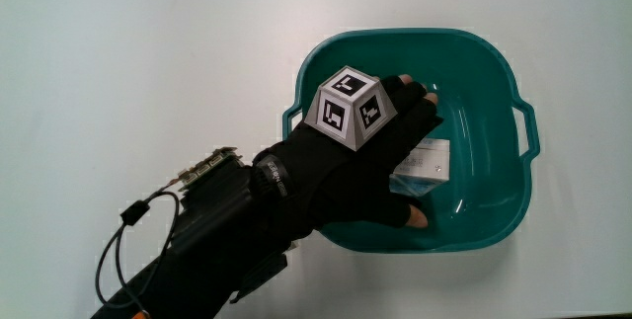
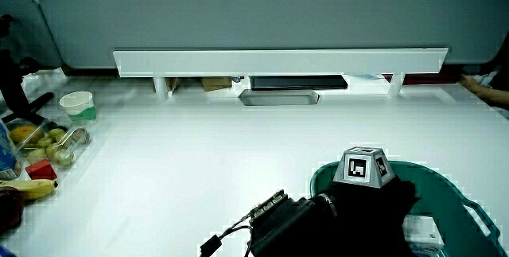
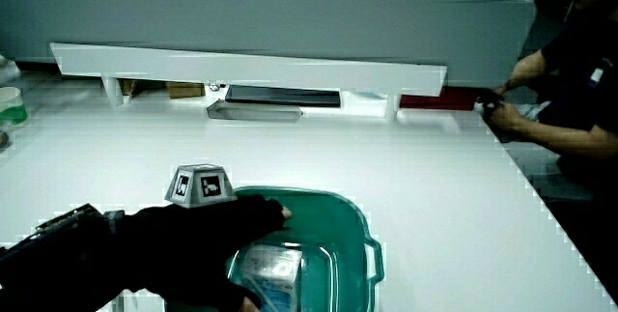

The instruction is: Pick milk

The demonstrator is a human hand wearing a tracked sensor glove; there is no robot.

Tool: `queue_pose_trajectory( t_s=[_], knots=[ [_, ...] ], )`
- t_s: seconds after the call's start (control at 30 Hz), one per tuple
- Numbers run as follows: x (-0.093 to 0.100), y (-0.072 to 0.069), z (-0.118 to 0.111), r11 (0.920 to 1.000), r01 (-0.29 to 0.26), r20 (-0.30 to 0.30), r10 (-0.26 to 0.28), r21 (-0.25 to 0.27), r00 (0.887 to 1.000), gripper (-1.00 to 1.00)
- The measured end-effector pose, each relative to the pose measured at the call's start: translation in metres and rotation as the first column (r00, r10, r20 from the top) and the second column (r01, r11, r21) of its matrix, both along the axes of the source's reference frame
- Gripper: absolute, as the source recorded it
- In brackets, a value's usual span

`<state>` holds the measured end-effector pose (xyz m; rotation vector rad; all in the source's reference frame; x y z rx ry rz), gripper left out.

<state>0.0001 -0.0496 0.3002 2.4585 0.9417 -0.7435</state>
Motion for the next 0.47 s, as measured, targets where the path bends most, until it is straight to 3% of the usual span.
queue_pose_trajectory(
  t_s=[0.07,0.1,0.13,0.17,0.2,0.23,0.27,0.3,0.33,0.37,0.4,0.43,0.47],
  knots=[
    [-0.004,-0.001,-0.006,0.9989,-0.008,-0.01,0.008,0.045,1.0,1.0],
    [-0.006,-0.002,-0.007,0.9991,-0.01,-0.045,0.012,0.042,0.999,1.0],
    [-0.009,-0.002,-0.01,0.9961,-0.017,-0.059,0.022,0.086,0.998,1.0],
    [-0.012,-0.002,-0.019,0.9912,-0.04,-0.033,0.044,0.126,0.998,1.0],
    [-0.015,-0.002,-0.019,0.9988,0.0,-0.051,0.003,0.049,0.999,1.0],
    [-0.018,-0.001,-0.024,0.9965,-0.004,-0.072,0.01,0.083,0.997,1.0],
    [-0.021,-0.001,-0.029,0.9979,0.019,-0.047,-0.016,0.062,0.999,1.0],
    [-0.023,-0.001,-0.033,0.9962,0.005,-0.058,0.0,0.087,0.998,1.0],
    [-0.026,-0.001,-0.031,0.9956,0.012,-0.031,-0.009,0.093,0.999,1.0],
    [-0.03,0.0,-0.035,0.9957,0.016,-0.06,-0.011,0.091,0.998,1.0],
    [-0.033,0.001,-0.04,0.989,0.034,0.002,-0.035,0.144,0.999,1.0],
    [-0.035,0.0,-0.051,0.9743,-0.028,0.01,0.026,0.223,1.0,1.0],
    [-0.04,0.0,-0.05,0.98,0.01,0.038,-0.018,0.199,0.999,1.0]
  ],
)
